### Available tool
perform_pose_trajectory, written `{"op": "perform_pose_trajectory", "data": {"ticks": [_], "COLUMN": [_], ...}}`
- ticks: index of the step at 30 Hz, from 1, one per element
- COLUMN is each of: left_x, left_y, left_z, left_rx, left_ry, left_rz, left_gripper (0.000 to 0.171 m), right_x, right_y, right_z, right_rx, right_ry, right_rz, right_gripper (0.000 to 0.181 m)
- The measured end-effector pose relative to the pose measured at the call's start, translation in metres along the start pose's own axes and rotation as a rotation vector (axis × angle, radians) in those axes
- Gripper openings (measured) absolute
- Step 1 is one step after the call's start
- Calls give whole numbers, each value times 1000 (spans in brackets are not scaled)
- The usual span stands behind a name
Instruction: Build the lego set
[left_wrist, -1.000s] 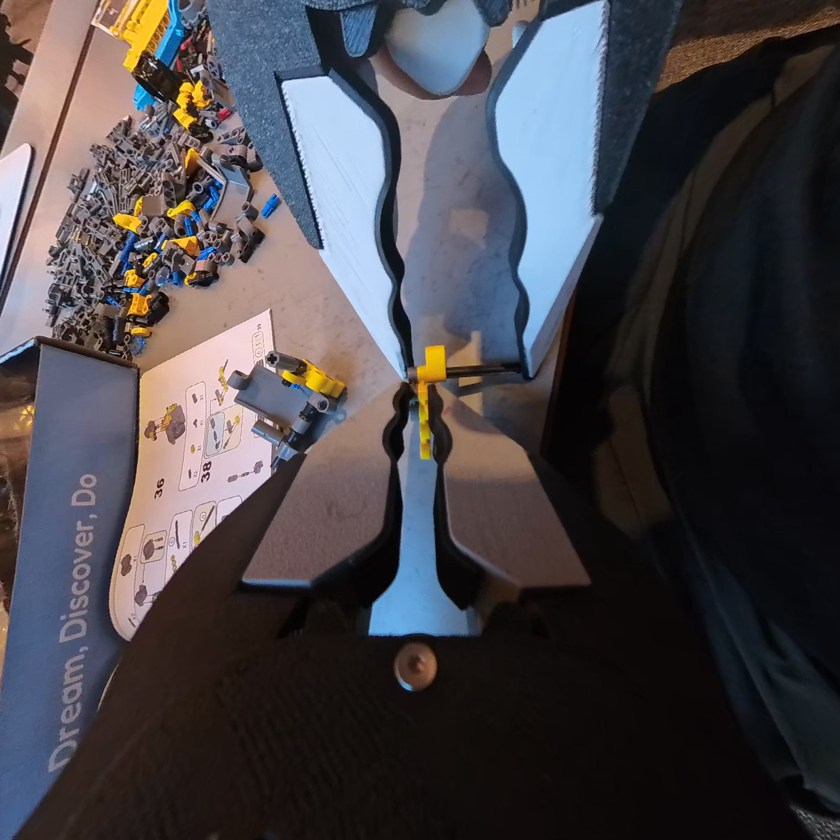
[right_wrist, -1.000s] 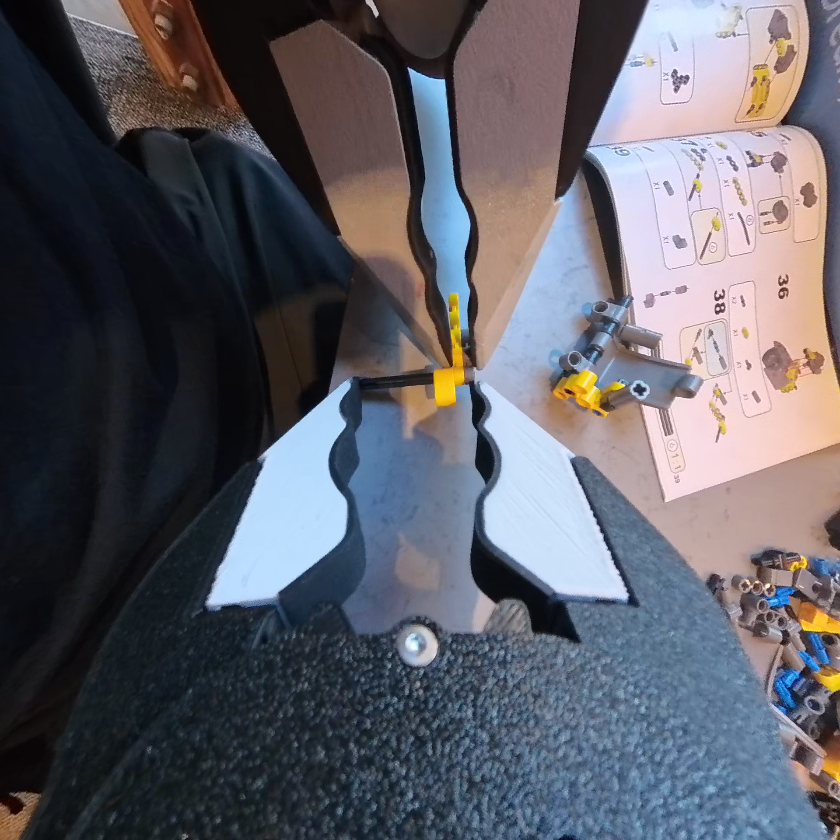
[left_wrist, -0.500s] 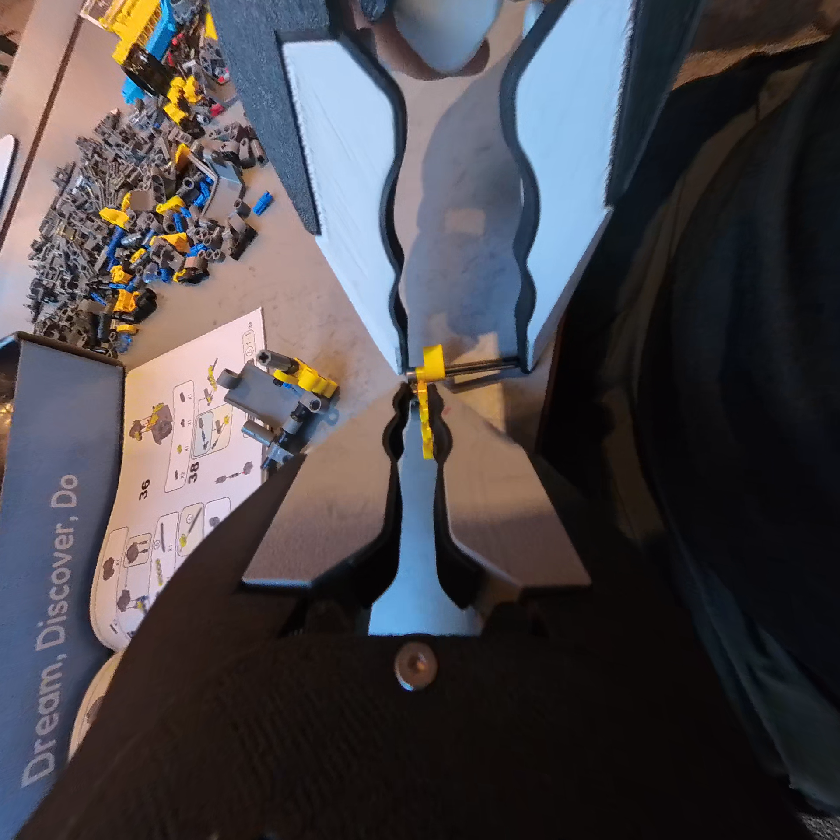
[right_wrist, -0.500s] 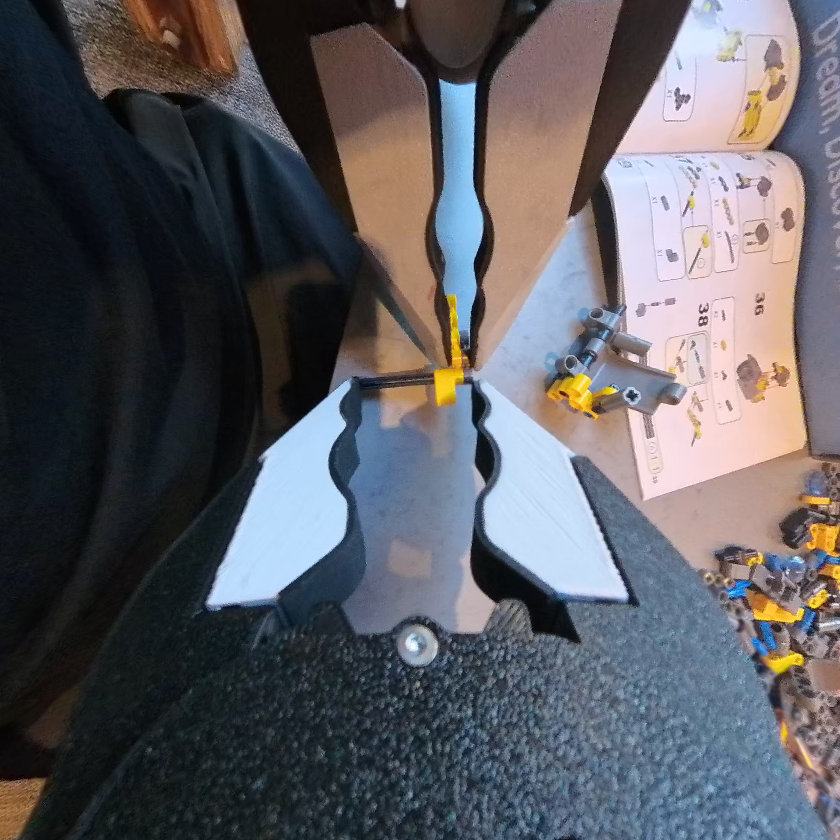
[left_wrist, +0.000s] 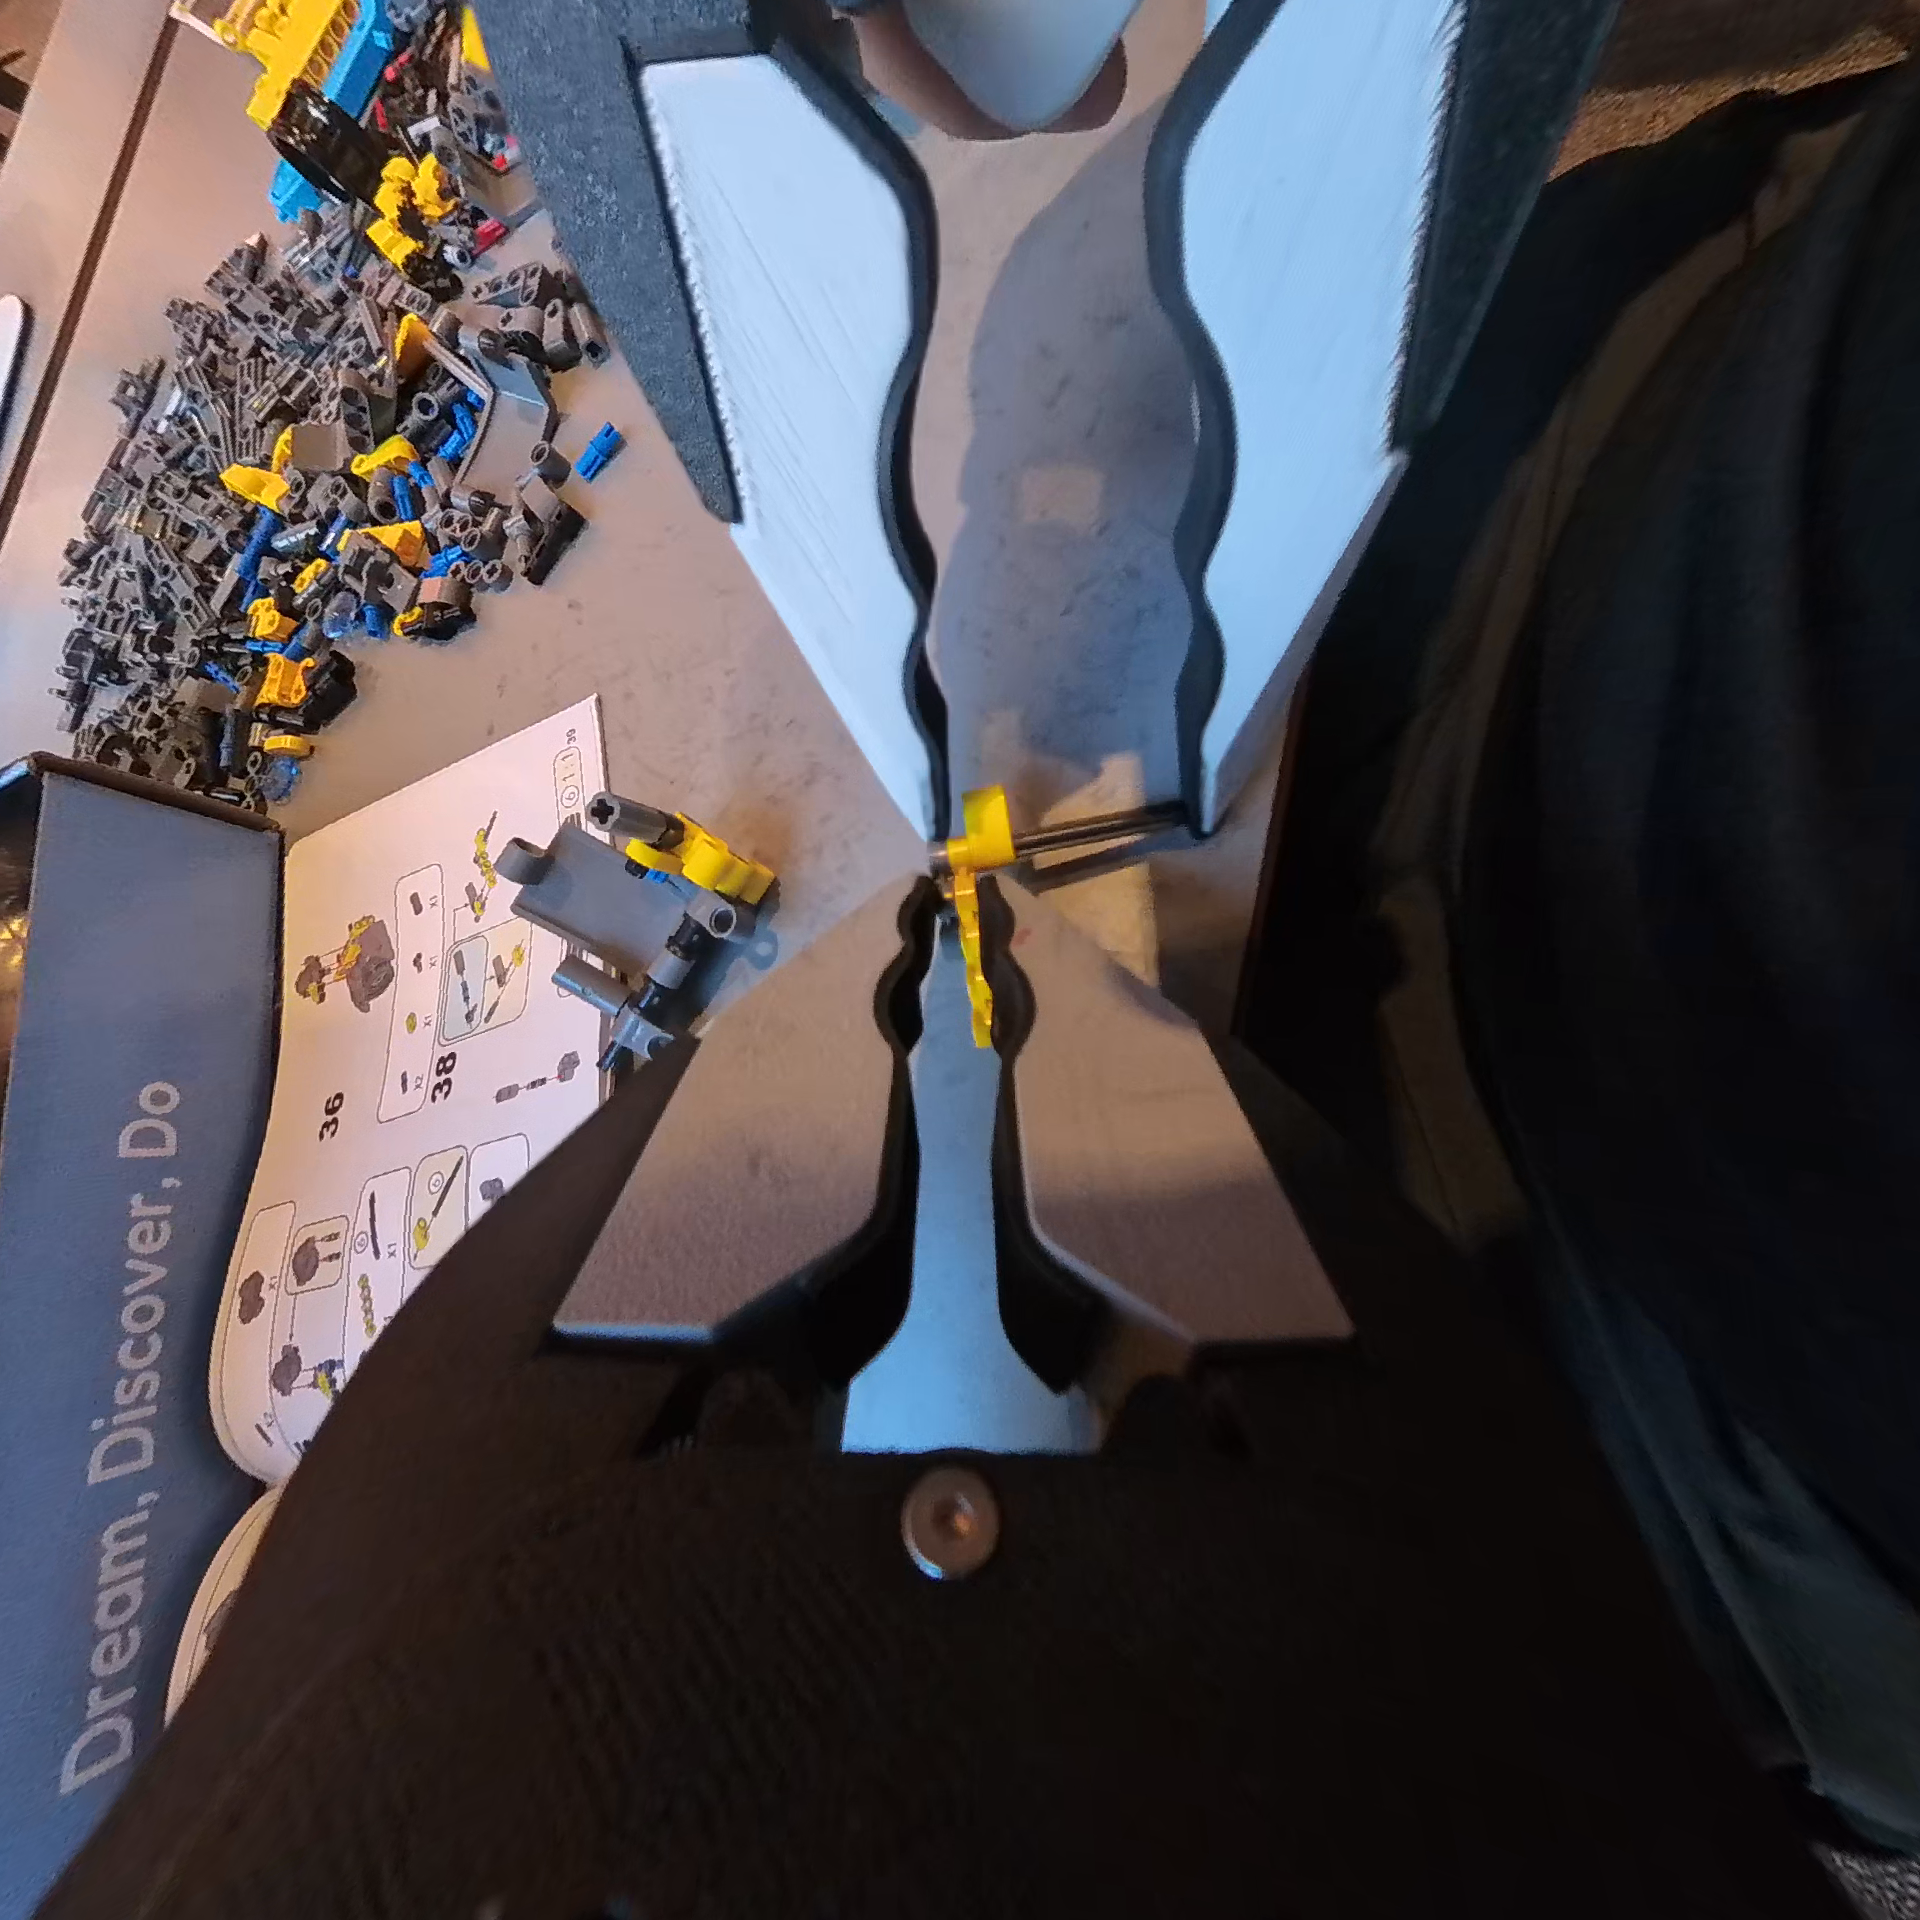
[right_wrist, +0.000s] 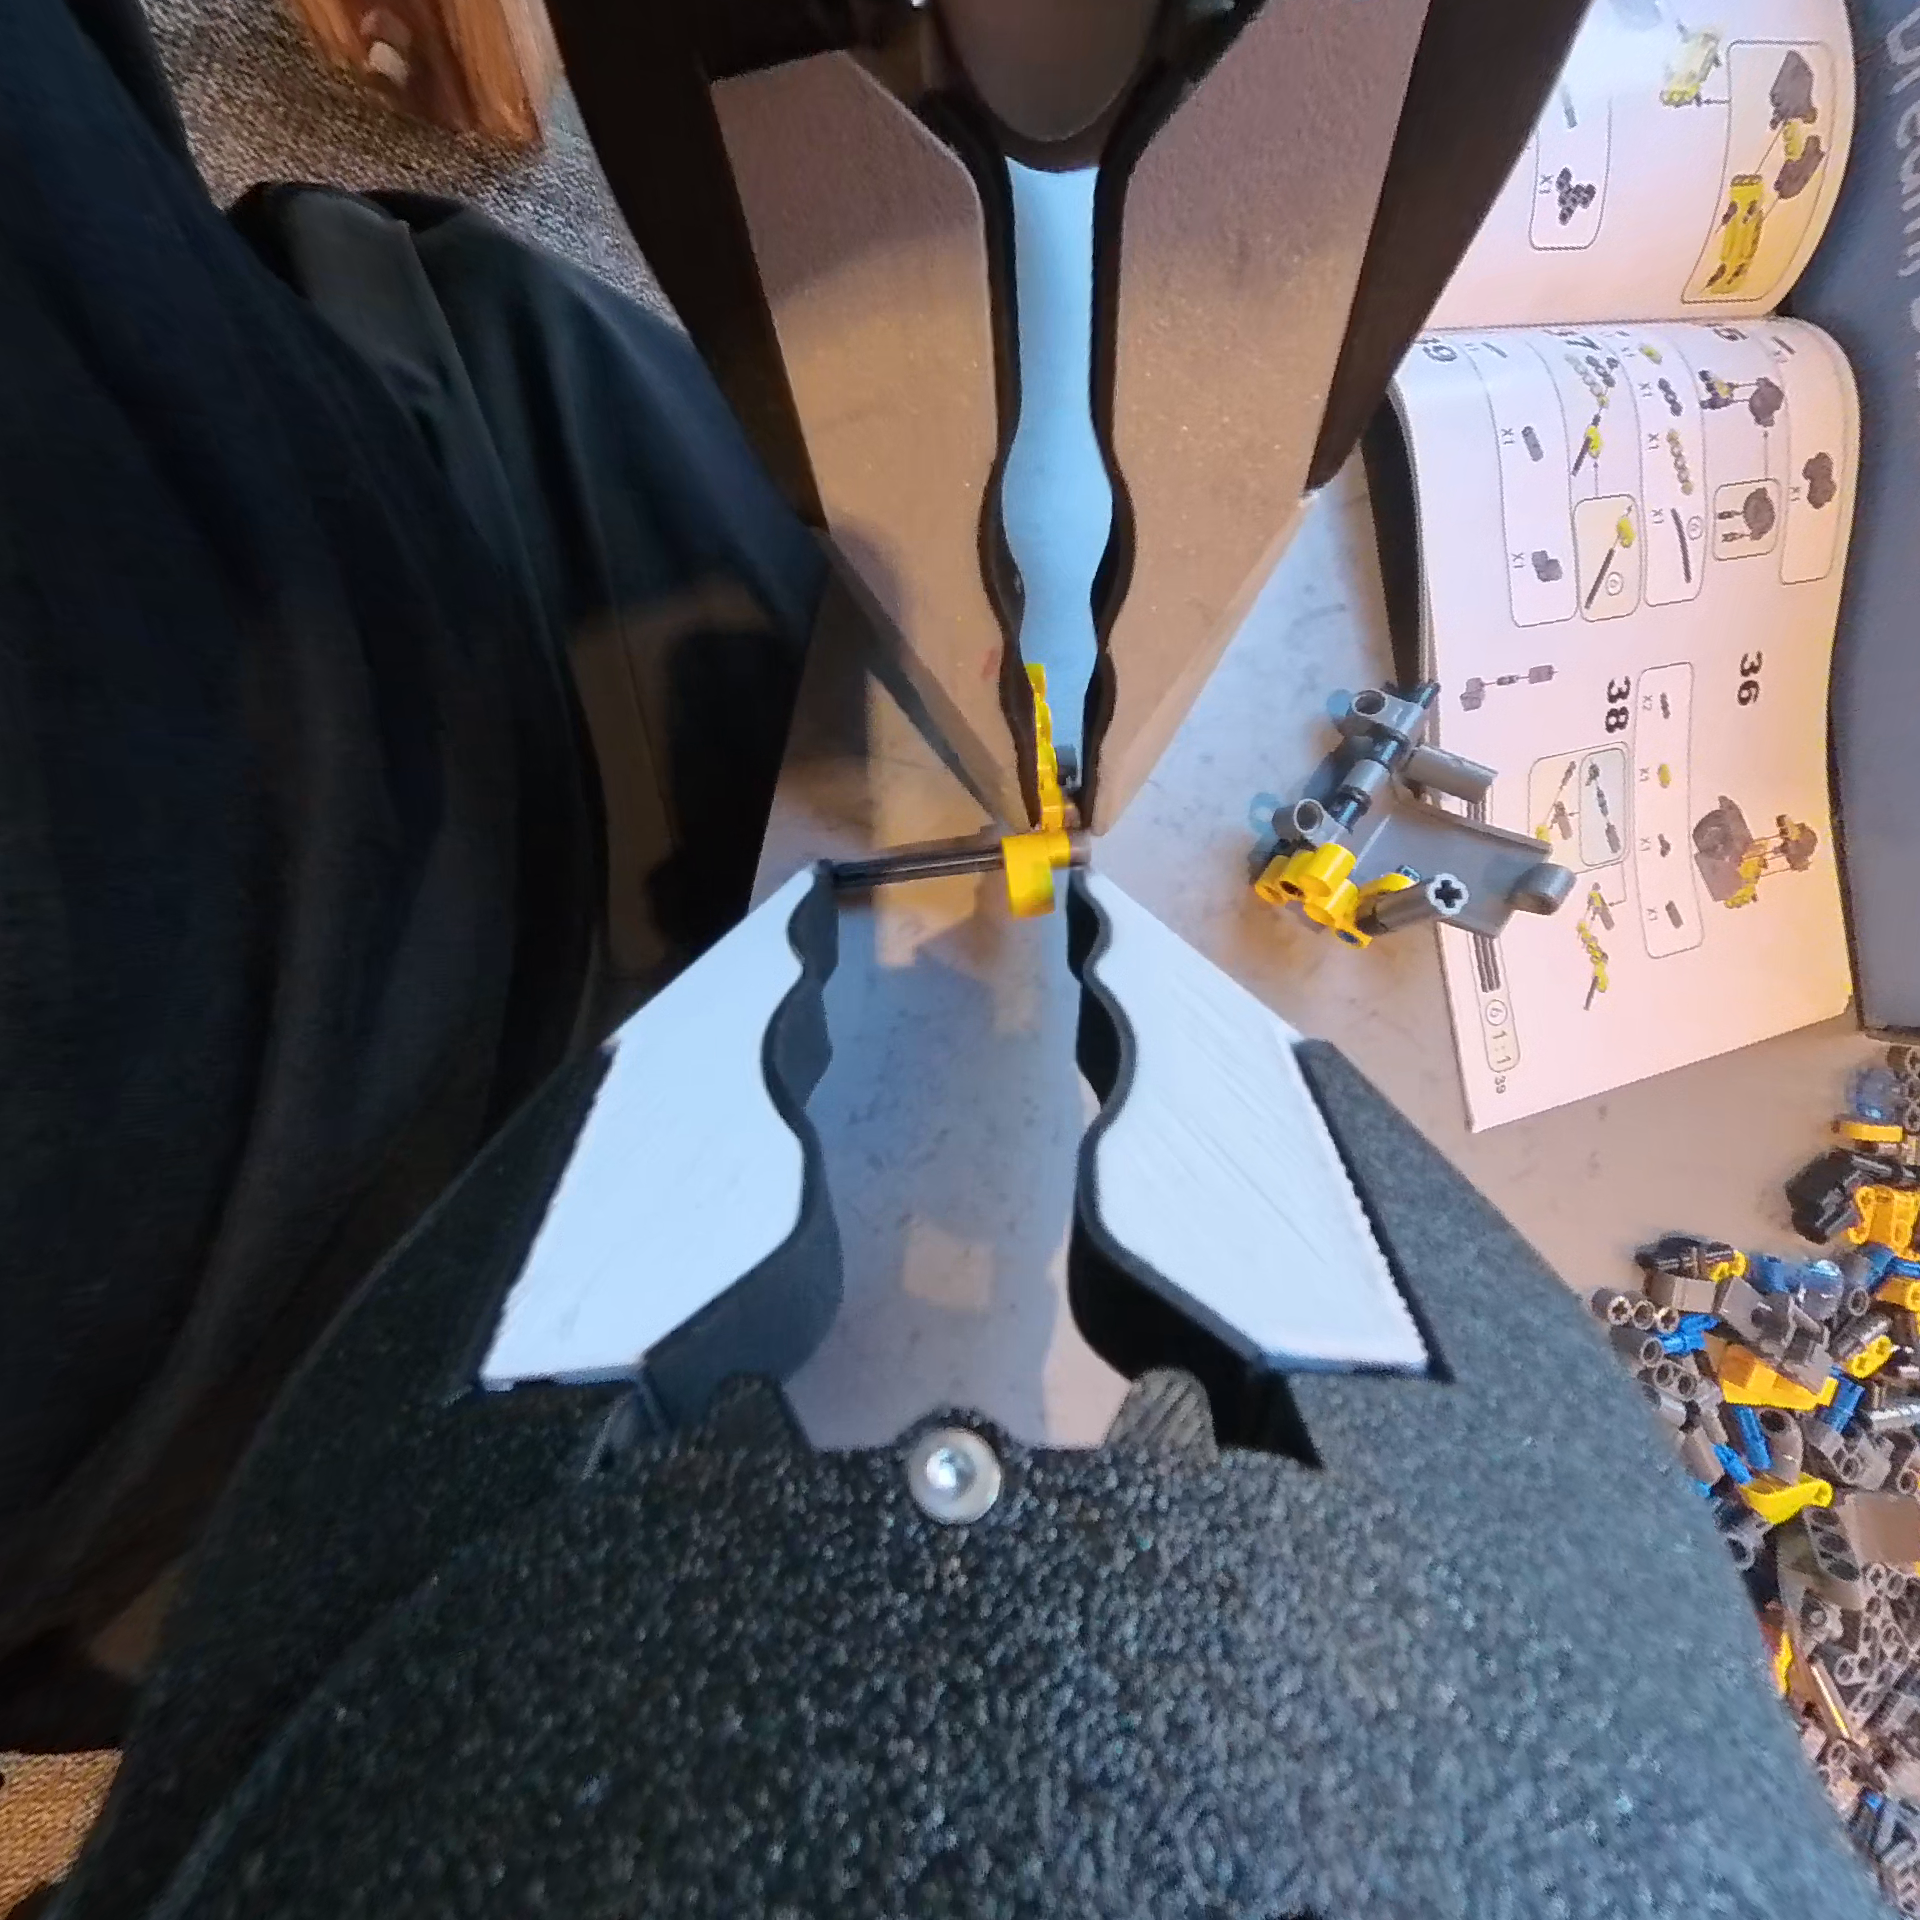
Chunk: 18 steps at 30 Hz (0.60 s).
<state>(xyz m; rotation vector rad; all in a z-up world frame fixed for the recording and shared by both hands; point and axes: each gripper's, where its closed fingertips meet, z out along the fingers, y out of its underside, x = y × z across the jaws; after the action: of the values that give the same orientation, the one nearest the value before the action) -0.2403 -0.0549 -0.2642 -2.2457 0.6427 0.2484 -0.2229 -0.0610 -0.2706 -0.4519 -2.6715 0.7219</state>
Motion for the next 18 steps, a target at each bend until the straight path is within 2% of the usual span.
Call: {"op": "perform_pose_trajectory", "data": {"ticks": [18], "left_x": [1], "left_y": [0], "left_z": [1], "left_rx": [18], "left_ry": [2], "left_rz": [-17], "left_gripper": [6], "right_x": [-2], "right_y": [-1], "right_z": [2], "right_rx": [-13], "right_ry": [-40], "right_rz": [-17], "right_gripper": [46]}}
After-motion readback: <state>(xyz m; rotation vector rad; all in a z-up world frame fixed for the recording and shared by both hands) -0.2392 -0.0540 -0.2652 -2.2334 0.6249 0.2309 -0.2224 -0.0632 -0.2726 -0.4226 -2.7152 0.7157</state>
